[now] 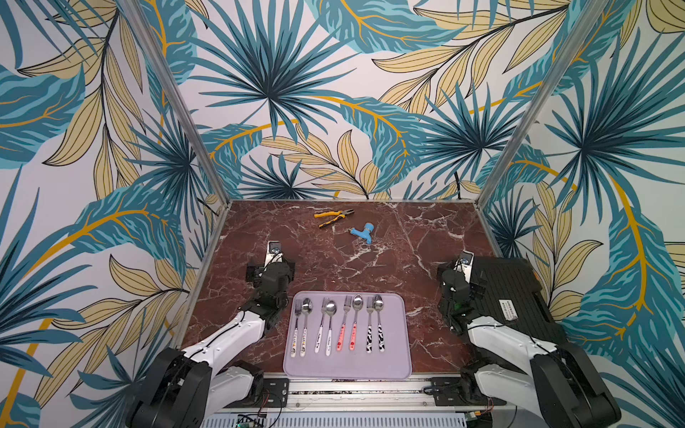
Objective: Set the spoon and fork side by side
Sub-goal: Reset both arms
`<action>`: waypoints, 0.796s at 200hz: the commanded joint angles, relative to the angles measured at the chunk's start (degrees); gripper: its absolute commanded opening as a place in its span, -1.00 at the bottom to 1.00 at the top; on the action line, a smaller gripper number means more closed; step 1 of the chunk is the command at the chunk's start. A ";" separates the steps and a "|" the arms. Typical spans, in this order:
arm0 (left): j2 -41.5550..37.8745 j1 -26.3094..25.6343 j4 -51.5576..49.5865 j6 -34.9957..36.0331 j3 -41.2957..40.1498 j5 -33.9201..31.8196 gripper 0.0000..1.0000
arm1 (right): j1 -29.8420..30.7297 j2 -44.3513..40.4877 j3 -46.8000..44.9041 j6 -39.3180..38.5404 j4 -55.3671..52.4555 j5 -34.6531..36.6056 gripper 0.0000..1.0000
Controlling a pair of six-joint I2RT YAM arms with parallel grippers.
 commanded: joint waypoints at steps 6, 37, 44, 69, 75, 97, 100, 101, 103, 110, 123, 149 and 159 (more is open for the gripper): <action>5.33 3.83 14.94 3.18 -3.01 8.92 1.00 | -2.28 5.67 0.96 -1.74 12.47 -4.56 0.99; 13.47 7.98 27.64 3.04 -4.93 17.62 1.00 | -5.18 12.65 4.14 -1.72 14.69 -10.14 0.99; 15.46 9.04 28.81 2.76 -4.89 20.25 1.00 | -5.37 12.21 5.39 -1.03 11.00 -12.13 0.99; 22.62 10.35 39.05 4.08 -5.89 25.84 1.00 | -7.61 12.46 3.22 -2.93 14.59 -24.18 0.99; 21.77 10.62 35.99 3.59 -5.04 26.06 1.00 | -9.35 12.89 2.68 -1.84 14.94 -28.01 0.99; 20.11 14.49 25.16 0.32 -0.86 30.67 1.00 | -11.47 14.59 4.61 0.23 11.50 -32.17 0.99; 20.06 15.00 25.19 0.10 -0.92 32.81 1.00 | -11.82 15.09 4.37 -0.25 13.12 -32.84 0.99; 20.03 15.11 25.11 0.02 -0.91 33.11 1.00 | -11.93 15.39 4.11 -0.63 14.23 -32.95 0.99; 19.91 15.16 24.72 -0.06 -0.83 33.38 1.00 | -11.99 16.05 3.58 -1.10 16.43 -33.15 0.99; 19.46 15.18 22.78 -0.01 -0.35 33.40 1.00 | -11.95 17.20 2.77 -2.01 20.09 -33.23 0.99; 19.67 15.14 23.79 0.08 -0.57 33.42 1.00 | -11.94 15.22 4.04 -0.44 13.95 -32.94 0.99; 19.56 15.09 23.69 0.10 -0.53 33.45 1.00 | -11.94 15.46 3.63 -0.89 15.27 -32.99 0.99; 19.61 14.98 23.40 0.22 -0.46 33.10 1.00 | -11.95 15.48 3.54 -1.04 15.58 -33.03 0.99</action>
